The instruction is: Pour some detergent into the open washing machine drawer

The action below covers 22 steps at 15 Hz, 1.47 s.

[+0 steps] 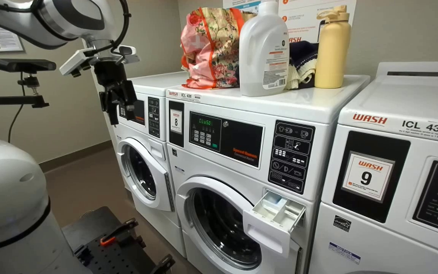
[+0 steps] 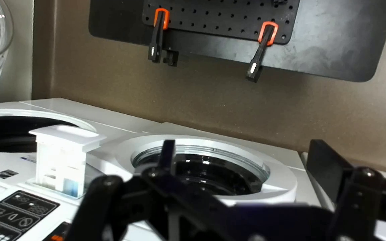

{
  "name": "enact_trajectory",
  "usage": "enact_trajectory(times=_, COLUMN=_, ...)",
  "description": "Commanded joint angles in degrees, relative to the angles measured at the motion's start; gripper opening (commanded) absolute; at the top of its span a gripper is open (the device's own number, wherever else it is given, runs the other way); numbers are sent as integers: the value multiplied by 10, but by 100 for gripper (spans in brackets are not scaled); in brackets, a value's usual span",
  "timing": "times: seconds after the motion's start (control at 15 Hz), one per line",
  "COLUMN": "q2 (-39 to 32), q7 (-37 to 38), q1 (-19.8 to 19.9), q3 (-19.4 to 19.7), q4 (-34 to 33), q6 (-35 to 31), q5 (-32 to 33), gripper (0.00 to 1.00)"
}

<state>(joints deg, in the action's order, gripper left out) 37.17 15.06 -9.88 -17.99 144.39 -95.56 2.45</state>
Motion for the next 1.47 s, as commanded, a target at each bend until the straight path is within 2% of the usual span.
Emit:
enact_trajectory(times=0.0, q2=-5, q7=61, q1=28, q3=6, q4=-38, q6=-6, q5=17, gripper=100)
enact_trajectory(times=0.67, q2=-57, q7=335, q1=104, q3=-38, q4=-186, q6=-6, q5=49, gripper=100)
enact_trajectory(times=1.07, q2=-81, q7=515, q1=116, q3=-55, q4=-252, q6=-2, q5=142, gripper=100)
enact_trajectory(times=1.4, q2=-127, q7=644, q1=129, q3=-69, q4=-305, q6=30, q5=278, gripper=100)
